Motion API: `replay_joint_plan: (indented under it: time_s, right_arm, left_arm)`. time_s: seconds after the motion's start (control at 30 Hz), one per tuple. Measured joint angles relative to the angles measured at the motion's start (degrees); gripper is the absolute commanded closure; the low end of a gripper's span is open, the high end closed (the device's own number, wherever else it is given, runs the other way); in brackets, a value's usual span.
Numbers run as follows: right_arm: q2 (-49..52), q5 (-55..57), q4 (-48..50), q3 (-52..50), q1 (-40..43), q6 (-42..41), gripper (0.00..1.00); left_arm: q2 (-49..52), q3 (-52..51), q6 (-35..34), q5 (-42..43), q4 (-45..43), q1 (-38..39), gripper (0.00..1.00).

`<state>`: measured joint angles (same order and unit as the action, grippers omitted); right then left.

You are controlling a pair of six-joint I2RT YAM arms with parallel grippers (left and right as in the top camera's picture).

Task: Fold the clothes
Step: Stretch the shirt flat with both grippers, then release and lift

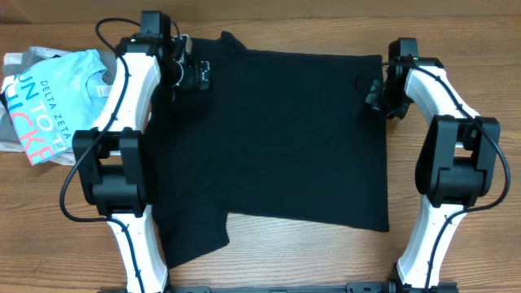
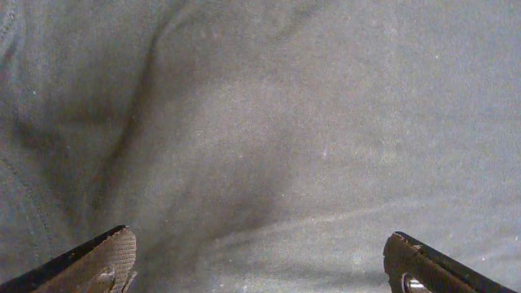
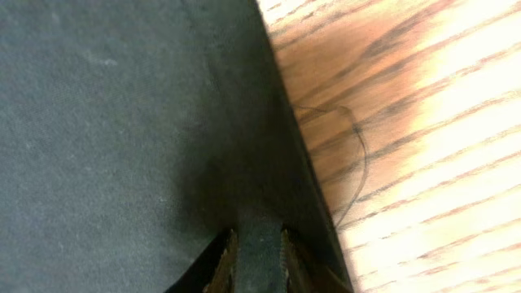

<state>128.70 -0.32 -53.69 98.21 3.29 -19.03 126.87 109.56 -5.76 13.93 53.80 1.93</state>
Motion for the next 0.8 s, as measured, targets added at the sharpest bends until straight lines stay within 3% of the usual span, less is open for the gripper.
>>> replay_joint_plan:
  time_s: [0.13,0.2,0.3,0.4,0.47,0.67,0.8]
  right_arm:
    - [2.5,1.6,-8.3,7.2,0.4,-0.3,0.76]
    - [3.1,2.2,-12.5,12.1,1.0,-0.8,0.67]
    - [3.4,2.7,-20.3,21.4,2.3,-1.1,0.39]
    - [3.1,3.2,-26.2,30.8,3.9,-2.2,0.21]
    - [2.3,3.2,-29.9,34.9,4.9,-2.8,0.00]
    - [-2.4,1.1,-37.0,38.9,5.7,-3.8,0.00]
    - [-7.5,0.0,-42.4,39.0,5.5,-4.3,0.00]
  left_arm:
    - [0.0,0.2,0.5,0.2,0.9,1.5,0.00]
    - [0.0,1.1,0.7,0.3,2.8,1.9,0.00]
    - [-0.3,3.4,1.1,0.3,5.9,2.3,0.00]
    - [-3.4,4.2,1.2,-1.6,8.2,2.3,0.00]
    - [-6.7,4.4,0.7,-3.9,9.2,2.3,0.00]
    - [-18.4,5.7,-0.4,-8.4,13.0,2.3,0.00]
    - [-24.7,6.6,-2.7,-12.0,21.0,2.3,0.00]
